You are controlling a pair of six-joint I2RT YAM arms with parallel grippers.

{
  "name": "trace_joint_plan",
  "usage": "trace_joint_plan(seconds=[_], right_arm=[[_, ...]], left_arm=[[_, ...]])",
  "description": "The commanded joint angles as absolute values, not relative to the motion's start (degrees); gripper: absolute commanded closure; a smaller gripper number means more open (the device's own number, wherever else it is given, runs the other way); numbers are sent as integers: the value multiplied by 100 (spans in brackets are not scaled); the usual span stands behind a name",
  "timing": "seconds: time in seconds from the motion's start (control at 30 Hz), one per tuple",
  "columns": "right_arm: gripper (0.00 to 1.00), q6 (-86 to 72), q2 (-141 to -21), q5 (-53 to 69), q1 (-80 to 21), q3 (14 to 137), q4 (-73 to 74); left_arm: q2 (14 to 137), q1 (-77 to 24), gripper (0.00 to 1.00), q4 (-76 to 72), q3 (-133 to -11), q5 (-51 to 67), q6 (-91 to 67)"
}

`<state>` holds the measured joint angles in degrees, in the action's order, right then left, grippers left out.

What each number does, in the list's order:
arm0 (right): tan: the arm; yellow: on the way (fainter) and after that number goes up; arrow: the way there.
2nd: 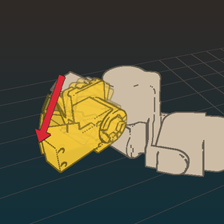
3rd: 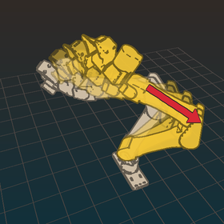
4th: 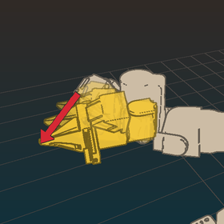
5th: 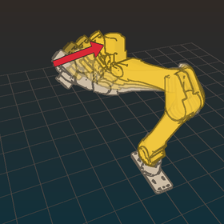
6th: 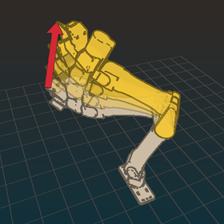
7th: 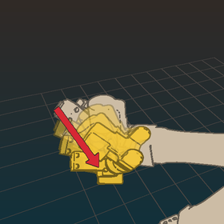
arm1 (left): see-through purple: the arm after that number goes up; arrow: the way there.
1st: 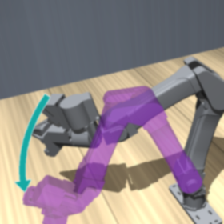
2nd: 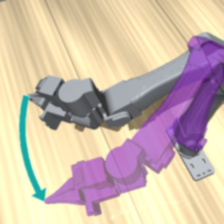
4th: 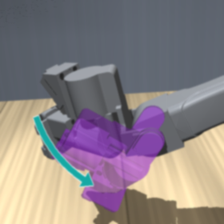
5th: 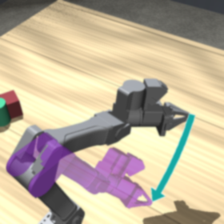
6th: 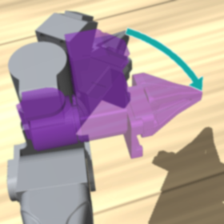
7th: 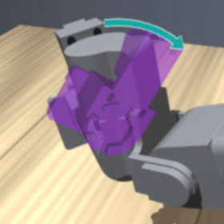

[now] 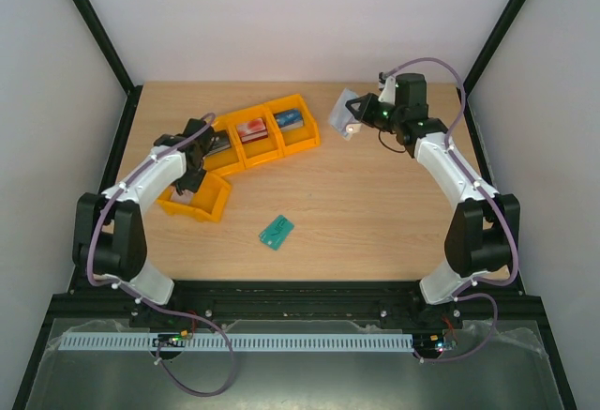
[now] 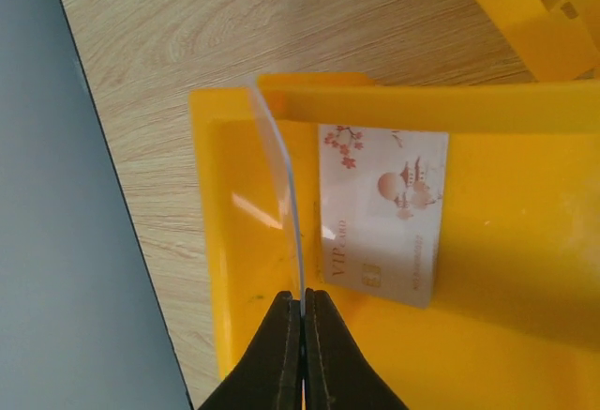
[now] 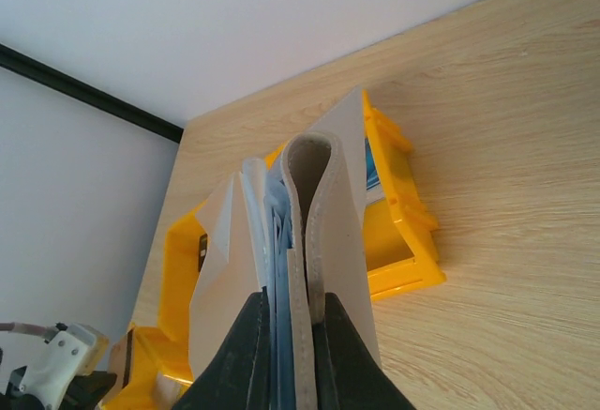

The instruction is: Take the credit cards out of the card holder

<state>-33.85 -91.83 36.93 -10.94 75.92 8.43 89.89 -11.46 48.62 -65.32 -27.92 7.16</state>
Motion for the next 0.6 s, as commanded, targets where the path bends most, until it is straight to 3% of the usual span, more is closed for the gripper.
trace_joint_plan(seconds=[0.0,0.3,0.57], right_arm=[[98,-3247,-9020,3680,-1072,7724,891],[98,-3225,-9054,3720,-1072,7752,901],[98,-3242,-9130,3783,-1072,7883,876]], left_arm=[[9255,-1081,98,4695,-6343,-2852,649],[9315,-1046,98,4322,-6094,-3226,678],[9108,-1044,98,3309,-5765,-3597,1782]])
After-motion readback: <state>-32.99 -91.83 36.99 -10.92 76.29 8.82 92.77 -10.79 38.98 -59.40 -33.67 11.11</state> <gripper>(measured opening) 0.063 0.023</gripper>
